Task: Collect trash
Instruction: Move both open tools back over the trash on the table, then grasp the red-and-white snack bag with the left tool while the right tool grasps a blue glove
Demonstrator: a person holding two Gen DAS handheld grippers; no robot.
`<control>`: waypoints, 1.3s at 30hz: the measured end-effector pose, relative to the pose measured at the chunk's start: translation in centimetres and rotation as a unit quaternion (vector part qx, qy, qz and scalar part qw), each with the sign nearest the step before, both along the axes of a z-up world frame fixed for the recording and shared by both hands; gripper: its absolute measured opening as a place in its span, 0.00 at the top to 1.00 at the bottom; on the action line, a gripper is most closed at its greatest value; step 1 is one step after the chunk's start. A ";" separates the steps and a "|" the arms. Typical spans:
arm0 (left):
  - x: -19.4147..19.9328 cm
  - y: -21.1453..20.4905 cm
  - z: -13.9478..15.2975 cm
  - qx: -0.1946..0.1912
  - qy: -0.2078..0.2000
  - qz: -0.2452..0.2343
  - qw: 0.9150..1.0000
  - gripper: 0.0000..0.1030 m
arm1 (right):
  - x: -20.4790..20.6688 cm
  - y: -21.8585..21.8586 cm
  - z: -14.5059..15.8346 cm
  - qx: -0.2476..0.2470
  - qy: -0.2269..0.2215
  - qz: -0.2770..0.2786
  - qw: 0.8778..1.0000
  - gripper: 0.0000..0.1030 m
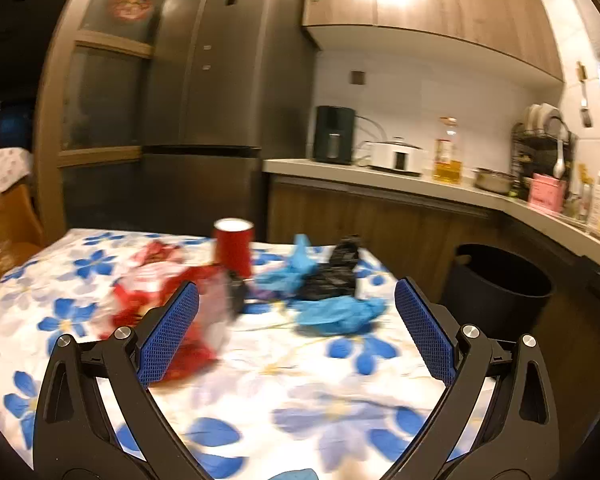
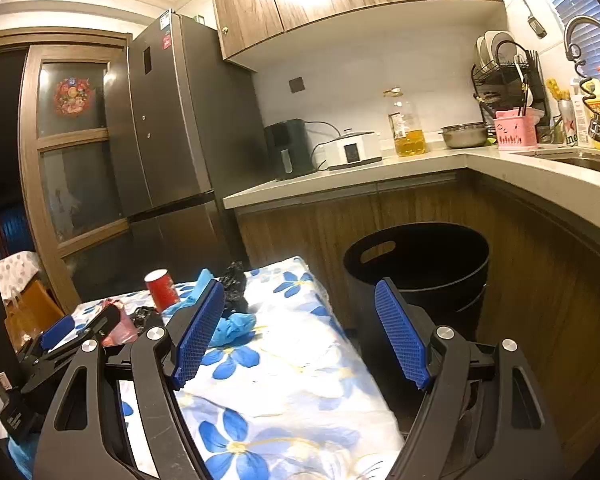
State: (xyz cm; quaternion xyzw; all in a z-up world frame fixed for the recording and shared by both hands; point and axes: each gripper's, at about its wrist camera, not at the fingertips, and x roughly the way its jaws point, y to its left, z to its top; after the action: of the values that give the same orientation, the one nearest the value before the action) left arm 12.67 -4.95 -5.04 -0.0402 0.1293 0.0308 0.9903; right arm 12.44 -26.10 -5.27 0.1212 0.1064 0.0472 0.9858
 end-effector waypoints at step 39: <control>-1.8 9.3 0.7 -0.034 0.007 0.058 0.998 0.98 | 8.0 10.1 -4.1 -0.035 0.051 0.076 0.995 0.26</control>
State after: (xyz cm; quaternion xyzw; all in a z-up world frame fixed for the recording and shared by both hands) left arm 10.88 4.37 -4.32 -0.0807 0.1346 0.0838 0.9840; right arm 20.40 -15.99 -9.40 0.0807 0.1672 0.1122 0.9762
